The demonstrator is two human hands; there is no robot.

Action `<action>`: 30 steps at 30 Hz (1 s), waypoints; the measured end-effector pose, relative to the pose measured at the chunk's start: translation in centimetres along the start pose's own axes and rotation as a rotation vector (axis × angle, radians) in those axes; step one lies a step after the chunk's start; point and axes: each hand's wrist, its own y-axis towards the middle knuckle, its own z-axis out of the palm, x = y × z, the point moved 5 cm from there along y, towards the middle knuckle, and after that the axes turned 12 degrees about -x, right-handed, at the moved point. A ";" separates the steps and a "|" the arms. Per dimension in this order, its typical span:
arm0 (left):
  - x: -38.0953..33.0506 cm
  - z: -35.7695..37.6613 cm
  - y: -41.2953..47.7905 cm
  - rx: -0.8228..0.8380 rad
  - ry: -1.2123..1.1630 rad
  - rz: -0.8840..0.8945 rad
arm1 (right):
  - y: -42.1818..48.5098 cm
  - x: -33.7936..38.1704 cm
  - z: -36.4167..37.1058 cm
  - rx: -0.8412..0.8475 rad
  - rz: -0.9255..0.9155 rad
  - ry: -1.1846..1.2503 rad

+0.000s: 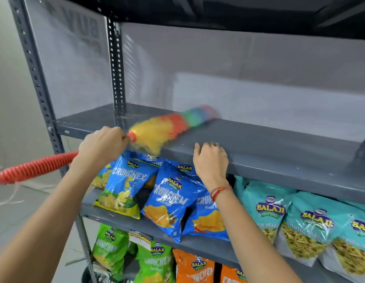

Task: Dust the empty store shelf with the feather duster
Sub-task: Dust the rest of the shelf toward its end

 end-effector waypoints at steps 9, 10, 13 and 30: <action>-1.8 0.2 -1.8 0.030 -0.223 0.073 | -1.1 0.5 0.1 -0.091 0.005 -0.008; -2.3 0.5 -1.9 0.059 -0.238 0.081 | -1.1 0.6 0.1 -0.080 0.011 -0.002; -1.9 1.0 -1.3 0.130 -0.237 0.012 | -1.1 0.5 0.1 -0.069 0.034 0.012; 2.1 0.8 -1.1 -0.007 -0.086 -0.206 | -1.3 0.1 0.8 -0.084 0.024 -0.013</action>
